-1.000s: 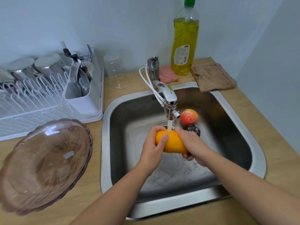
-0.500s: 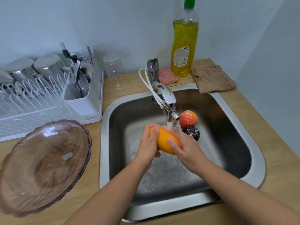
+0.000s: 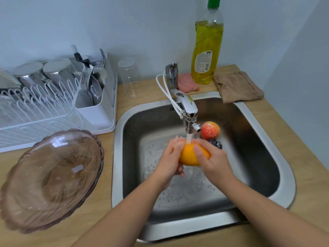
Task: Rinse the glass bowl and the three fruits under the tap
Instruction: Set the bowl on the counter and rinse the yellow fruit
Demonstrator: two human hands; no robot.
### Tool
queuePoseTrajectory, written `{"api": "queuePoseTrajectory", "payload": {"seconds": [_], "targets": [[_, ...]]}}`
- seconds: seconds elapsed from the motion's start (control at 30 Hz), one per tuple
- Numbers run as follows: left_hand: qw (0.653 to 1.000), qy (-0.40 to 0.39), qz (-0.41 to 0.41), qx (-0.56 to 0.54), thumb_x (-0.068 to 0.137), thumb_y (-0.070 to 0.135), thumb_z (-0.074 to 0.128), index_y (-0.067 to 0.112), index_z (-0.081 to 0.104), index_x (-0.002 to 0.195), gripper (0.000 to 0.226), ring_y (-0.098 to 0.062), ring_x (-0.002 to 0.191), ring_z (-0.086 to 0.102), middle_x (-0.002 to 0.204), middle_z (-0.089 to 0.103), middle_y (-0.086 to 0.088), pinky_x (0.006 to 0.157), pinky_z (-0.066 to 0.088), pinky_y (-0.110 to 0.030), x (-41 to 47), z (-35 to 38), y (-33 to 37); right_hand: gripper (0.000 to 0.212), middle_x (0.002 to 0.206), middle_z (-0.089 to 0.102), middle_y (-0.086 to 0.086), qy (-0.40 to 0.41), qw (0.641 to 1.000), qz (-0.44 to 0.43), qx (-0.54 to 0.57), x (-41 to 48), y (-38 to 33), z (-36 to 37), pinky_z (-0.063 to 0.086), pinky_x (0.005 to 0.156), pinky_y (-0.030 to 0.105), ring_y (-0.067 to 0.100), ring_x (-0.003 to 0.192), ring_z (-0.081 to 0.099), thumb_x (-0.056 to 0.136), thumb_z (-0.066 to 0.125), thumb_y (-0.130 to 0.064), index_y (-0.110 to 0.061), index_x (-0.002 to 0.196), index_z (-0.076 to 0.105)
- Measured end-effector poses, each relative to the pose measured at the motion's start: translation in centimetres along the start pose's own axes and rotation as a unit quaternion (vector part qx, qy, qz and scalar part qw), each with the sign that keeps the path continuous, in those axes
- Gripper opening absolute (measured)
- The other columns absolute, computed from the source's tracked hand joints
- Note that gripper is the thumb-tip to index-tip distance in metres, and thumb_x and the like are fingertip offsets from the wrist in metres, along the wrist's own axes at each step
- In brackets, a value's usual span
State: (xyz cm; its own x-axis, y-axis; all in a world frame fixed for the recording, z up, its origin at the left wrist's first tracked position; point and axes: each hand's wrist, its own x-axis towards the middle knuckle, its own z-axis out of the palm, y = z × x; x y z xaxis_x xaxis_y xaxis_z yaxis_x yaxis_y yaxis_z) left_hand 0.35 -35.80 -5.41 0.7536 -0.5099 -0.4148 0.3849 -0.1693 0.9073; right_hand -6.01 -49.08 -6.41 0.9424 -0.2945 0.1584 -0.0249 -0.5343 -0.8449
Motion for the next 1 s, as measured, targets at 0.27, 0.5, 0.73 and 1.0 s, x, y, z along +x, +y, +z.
{"api": "queuePoseTrajectory", "payload": {"seconds": [0.27,0.5,0.73,1.0], "targets": [[0.999,0.042,0.007,0.022,0.099,0.045,0.038,0.037,0.055,0.104,0.019,-0.007,0.049,0.052,0.098,0.054,-0.011,0.050,0.054,-0.029,0.1,-0.1,-0.3,0.031,0.100,0.047,-0.031,-0.102,0.995,0.015,-0.014,0.3,-0.3,-0.4,0.048,0.072,0.021,0.004,0.089,0.056,0.076,0.056,-0.059,-0.057,0.105,0.044],[0.992,-0.032,0.070,0.098,0.097,0.040,0.046,0.053,0.040,0.113,0.022,-0.022,0.093,0.062,0.119,0.044,0.000,0.072,0.058,-0.025,-0.6,-0.2,-0.2,0.017,0.096,0.061,0.009,-0.048,0.959,0.187,0.205,0.8,-0.9,-1.0,0.050,0.048,0.029,0.025,0.066,0.067,0.098,0.044,-0.039,-0.042,0.098,0.061],[0.998,0.033,0.048,-0.014,0.097,0.042,0.045,0.041,0.038,0.113,0.017,-0.020,0.070,0.065,0.116,0.049,-0.008,0.069,0.061,-0.032,-0.8,1.2,-1.1,0.013,0.097,0.057,0.005,-0.049,0.977,0.130,0.159,1.0,-0.9,-1.3,0.045,0.043,0.020,0.020,0.060,0.063,0.093,0.057,-0.028,-0.036,0.102,0.061],[0.991,0.061,0.121,0.016,0.097,0.037,0.048,0.042,0.050,0.109,0.013,-0.020,0.080,0.063,0.112,0.052,-0.004,0.059,0.056,-0.025,-0.5,0.9,-1.1,0.014,0.099,0.058,0.006,-0.105,0.946,0.222,0.212,1.1,-1.4,-1.6,0.047,0.050,0.029,0.021,0.069,0.061,0.092,0.058,-0.029,-0.038,0.102,0.061]]}}
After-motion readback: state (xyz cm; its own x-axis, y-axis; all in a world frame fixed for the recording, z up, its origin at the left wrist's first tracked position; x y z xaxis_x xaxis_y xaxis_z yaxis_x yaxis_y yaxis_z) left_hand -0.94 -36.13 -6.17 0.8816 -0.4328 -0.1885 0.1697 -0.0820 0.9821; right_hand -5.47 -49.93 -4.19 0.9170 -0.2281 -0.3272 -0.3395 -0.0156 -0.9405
